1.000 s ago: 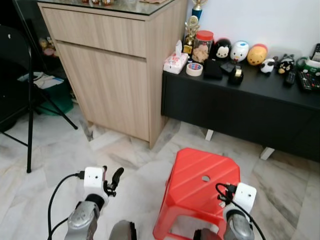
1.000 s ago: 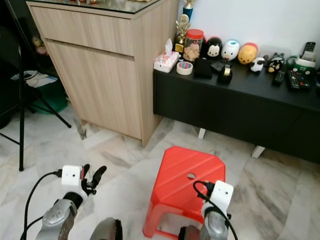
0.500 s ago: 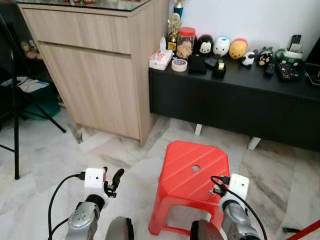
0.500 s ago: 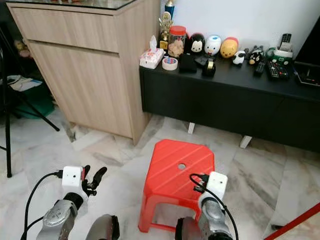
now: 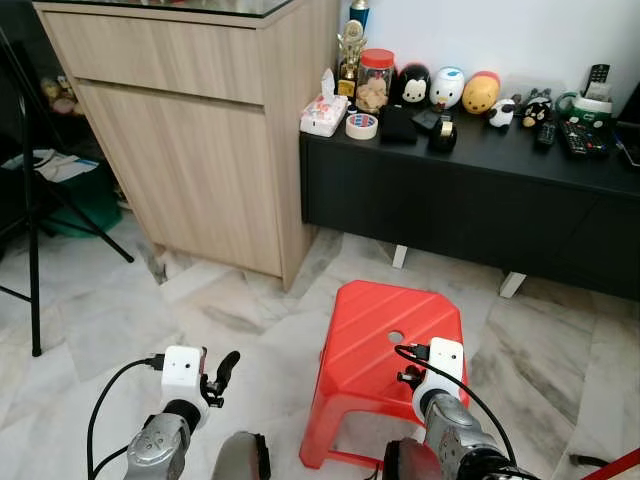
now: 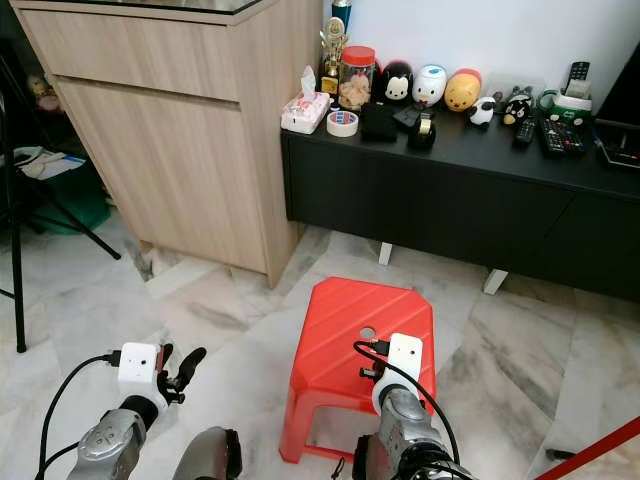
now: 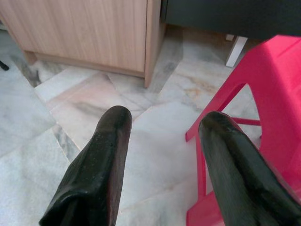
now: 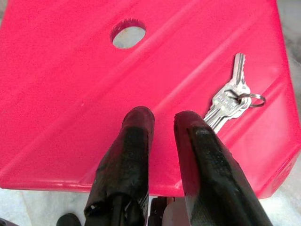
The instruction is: Hang keys on a hook
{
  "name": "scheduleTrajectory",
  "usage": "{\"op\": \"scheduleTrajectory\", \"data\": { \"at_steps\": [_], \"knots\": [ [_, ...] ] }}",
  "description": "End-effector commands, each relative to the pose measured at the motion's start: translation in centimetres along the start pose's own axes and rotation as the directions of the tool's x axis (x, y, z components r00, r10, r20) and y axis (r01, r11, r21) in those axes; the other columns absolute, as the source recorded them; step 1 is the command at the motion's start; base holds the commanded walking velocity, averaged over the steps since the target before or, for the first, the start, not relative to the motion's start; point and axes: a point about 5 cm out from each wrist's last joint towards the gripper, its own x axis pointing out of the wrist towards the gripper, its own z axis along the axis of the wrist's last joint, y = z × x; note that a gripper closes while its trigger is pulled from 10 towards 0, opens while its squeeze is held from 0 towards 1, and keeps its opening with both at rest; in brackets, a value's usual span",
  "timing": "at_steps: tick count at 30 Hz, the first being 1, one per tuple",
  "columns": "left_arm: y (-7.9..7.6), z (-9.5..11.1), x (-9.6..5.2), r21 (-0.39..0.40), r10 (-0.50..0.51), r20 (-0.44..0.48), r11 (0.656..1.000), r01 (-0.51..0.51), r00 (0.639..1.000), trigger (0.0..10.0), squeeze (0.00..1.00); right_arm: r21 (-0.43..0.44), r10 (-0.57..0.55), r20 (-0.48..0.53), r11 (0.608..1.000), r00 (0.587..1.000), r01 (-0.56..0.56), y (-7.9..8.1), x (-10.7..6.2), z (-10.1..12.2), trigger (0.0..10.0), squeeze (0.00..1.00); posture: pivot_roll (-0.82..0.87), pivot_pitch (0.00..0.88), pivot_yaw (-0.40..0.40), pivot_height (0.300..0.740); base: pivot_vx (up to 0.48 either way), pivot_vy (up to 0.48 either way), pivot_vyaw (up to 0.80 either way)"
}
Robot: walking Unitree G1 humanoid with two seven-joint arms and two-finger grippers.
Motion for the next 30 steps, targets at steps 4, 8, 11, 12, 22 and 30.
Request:
{"op": "scheduleTrajectory", "data": {
  "at_steps": [4,8,11,12,22,30],
  "knots": [
    [0.1,0.0,0.2,0.011,-0.006,-0.001,1.000,0.006,1.000,10.0,0.00,-0.030,0.014,0.056,0.999,0.998,-0.012,0.2,0.1,1.2,10.0,0.00,0.08,0.099,-0.022,0.607,0.000,0.000,0.00],
    [-0.1,-0.2,0.3,0.006,-0.011,0.003,1.000,0.011,1.000,10.0,0.00,-0.024,0.009,0.079,1.000,0.997,-0.007,-0.1,0.0,1.1,10.0,0.00,0.08,0.108,-0.023,0.587,0.000,0.000,0.00],
    [-0.4,-0.3,0.2,0.004,-0.017,0.012,1.000,0.017,1.000,10.0,0.00,-0.012,-0.008,0.080,1.000,0.997,0.009,-0.6,0.0,0.8,10.0,0.00,0.08,0.119,-0.025,0.587,0.000,0.000,0.00],
    [-0.5,-0.3,0.1,0.005,-0.018,0.016,1.000,0.018,1.000,10.0,0.00,-0.012,-0.007,0.077,1.000,0.997,0.007,-0.6,0.0,0.7,10.0,0.00,0.08,0.122,-0.027,0.587,0.000,0.000,0.00],
    [-0.9,0.0,-0.4,0.020,-0.024,0.050,1.000,0.023,0.998,10.0,0.00,0.061,0.008,0.108,0.998,0.994,-0.015,-0.1,0.2,2.3,10.0,0.00,0.09,0.128,-0.029,0.587,0.000,0.000,0.00],
    [-1.2,1.0,-0.5,0.034,-0.038,0.080,0.999,0.036,0.996,10.0,0.00,0.101,0.005,0.122,0.995,0.993,-0.018,0.0,0.2,2.9,10.0,0.00,0.10,0.122,-0.023,0.587,0.000,0.000,0.00]
  ]
}}
